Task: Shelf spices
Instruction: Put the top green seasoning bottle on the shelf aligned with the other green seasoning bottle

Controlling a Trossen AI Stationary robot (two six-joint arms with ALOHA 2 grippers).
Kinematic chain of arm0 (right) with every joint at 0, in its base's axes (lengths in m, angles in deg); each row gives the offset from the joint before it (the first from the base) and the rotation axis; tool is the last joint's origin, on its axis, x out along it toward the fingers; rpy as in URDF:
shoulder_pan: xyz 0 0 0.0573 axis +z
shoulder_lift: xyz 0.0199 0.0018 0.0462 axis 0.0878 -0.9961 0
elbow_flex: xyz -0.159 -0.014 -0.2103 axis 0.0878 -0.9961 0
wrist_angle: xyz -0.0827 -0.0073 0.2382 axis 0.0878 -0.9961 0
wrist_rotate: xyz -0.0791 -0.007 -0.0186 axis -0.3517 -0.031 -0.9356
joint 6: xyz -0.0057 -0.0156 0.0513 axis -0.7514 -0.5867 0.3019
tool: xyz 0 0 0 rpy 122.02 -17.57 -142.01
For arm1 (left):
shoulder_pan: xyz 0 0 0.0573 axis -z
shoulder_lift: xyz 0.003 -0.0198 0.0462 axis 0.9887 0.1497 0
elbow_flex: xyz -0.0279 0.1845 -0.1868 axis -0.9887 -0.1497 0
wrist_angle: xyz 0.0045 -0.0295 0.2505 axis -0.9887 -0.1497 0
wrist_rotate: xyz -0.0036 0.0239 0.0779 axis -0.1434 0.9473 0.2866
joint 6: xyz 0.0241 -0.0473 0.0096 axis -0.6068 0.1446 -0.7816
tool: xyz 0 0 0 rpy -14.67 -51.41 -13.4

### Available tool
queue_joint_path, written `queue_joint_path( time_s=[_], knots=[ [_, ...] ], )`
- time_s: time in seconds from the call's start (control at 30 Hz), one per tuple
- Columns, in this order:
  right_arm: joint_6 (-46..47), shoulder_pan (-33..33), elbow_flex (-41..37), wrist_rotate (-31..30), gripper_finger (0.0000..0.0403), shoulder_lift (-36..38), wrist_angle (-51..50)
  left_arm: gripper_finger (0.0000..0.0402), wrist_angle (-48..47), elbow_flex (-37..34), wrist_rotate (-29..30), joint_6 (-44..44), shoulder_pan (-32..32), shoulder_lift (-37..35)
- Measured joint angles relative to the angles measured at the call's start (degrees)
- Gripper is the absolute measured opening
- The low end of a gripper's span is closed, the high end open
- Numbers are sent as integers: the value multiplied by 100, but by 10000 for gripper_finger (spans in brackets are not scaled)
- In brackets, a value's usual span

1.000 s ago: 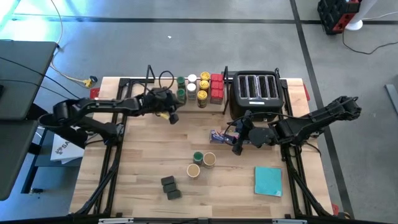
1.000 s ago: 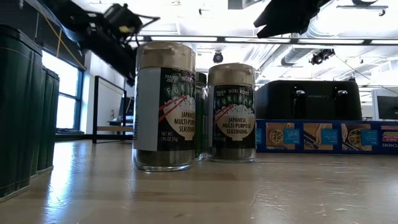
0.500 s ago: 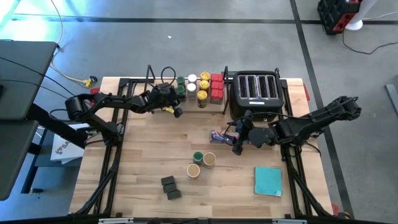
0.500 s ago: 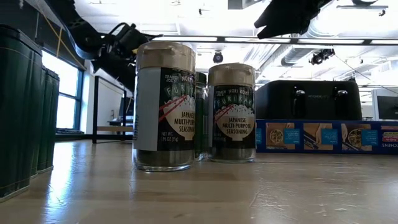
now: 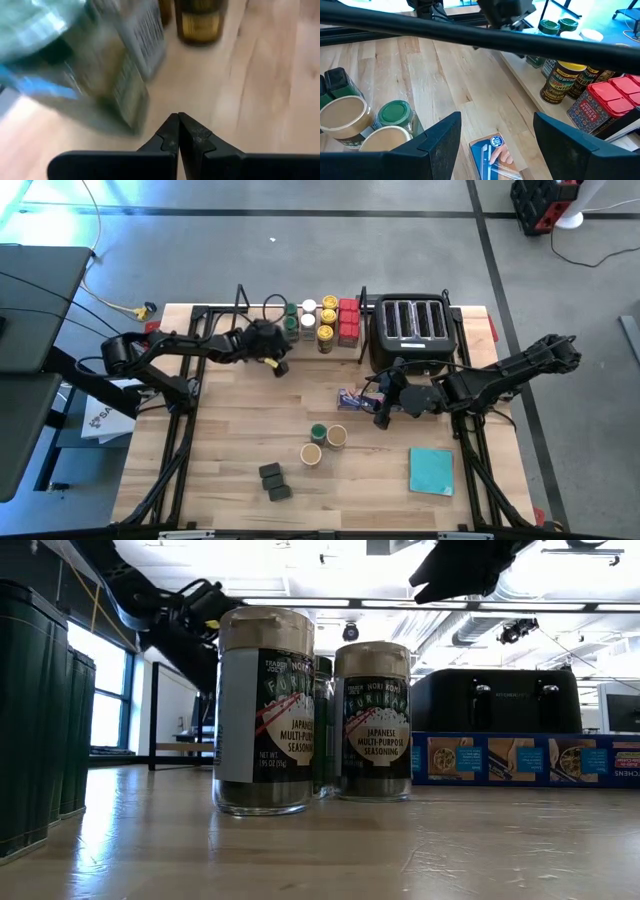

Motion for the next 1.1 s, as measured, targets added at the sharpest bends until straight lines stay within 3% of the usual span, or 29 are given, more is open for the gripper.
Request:
queue_joint_path(
  time_s=[0.13,0.5,1.1],
  knots=[
    [-3,0,0,-4,243,0,4,1,-155,-4,230,44,-37,51],
    [-5,0,0,-20,243,0,-49,1,424,-4,111,-8,-509,173],
    [-1,4,0,-22,243,0,-62,0,898,-3,155,61,-374,179]
  ],
)
